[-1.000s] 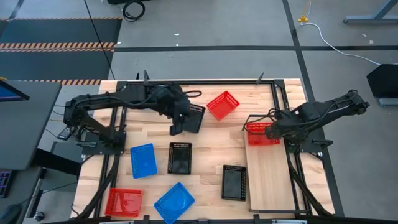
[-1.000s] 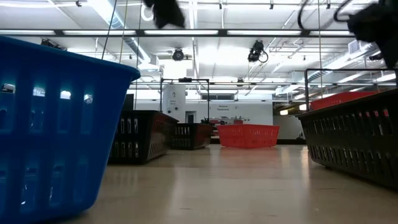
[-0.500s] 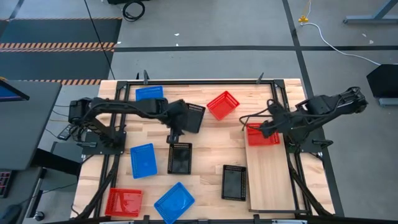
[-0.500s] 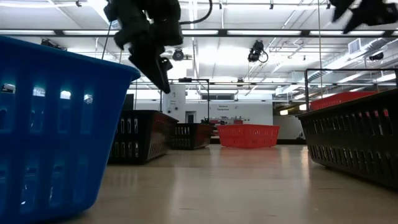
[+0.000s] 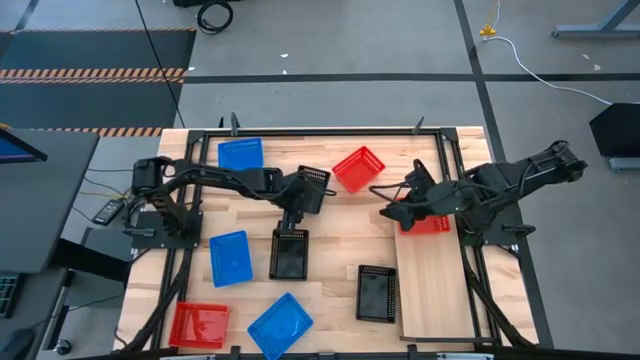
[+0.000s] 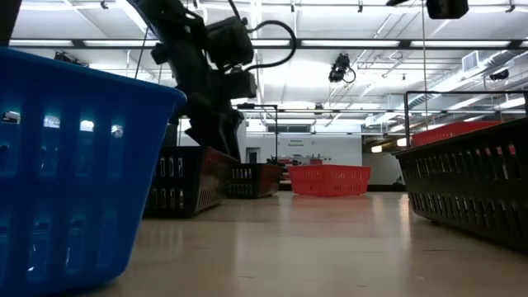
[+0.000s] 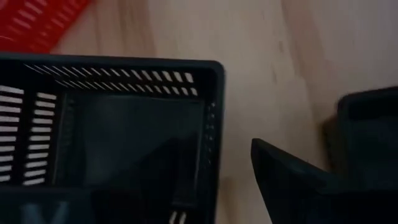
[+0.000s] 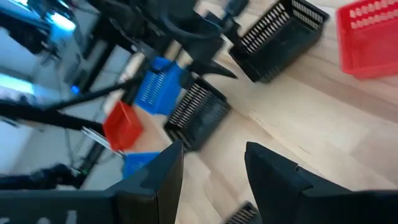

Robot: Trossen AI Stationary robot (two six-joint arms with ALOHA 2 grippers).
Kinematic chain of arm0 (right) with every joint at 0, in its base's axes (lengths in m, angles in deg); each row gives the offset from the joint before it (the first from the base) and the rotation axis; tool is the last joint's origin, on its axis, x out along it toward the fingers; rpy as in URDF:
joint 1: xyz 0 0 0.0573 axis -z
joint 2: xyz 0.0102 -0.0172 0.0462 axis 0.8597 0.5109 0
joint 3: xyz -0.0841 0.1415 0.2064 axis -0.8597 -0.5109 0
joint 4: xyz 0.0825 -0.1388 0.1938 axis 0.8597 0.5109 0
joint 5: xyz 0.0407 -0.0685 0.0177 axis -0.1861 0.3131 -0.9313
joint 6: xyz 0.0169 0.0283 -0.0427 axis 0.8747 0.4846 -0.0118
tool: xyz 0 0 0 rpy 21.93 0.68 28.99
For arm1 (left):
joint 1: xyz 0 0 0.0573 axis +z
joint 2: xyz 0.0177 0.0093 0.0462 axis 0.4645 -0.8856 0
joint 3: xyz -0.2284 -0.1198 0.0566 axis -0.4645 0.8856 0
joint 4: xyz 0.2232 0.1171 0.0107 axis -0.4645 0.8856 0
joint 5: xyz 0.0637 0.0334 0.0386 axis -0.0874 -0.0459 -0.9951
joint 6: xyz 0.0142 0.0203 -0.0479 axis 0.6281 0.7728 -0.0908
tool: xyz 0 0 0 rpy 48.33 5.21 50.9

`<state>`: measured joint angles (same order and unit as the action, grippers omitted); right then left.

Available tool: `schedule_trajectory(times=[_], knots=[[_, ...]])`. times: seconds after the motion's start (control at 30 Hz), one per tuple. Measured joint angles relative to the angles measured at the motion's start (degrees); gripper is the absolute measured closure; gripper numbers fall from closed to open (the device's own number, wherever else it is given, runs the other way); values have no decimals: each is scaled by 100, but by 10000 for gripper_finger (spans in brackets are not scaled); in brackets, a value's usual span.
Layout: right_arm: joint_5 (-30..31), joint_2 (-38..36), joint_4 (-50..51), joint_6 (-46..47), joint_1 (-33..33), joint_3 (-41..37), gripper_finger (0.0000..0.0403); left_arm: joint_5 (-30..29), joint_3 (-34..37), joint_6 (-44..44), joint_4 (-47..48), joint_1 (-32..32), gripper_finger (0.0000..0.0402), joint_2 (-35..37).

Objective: Stack baskets on shelf by color
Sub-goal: Put the top black bin on the shelf

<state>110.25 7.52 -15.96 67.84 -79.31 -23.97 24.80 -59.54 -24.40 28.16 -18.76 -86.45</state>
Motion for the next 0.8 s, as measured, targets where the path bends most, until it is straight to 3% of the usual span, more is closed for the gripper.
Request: schedule_trajectory(times=[0.27,0.5,0.8], knots=[[251,0,-22,97,44,-2,226,109,-1,-29,322,63,229,-572],[202,2,29,39,63,-2,226,410,-16,-306,799,82,384,-511],[184,-24,204,-476,68,-4,226,899,-639,-746,1683,60,396,400]])
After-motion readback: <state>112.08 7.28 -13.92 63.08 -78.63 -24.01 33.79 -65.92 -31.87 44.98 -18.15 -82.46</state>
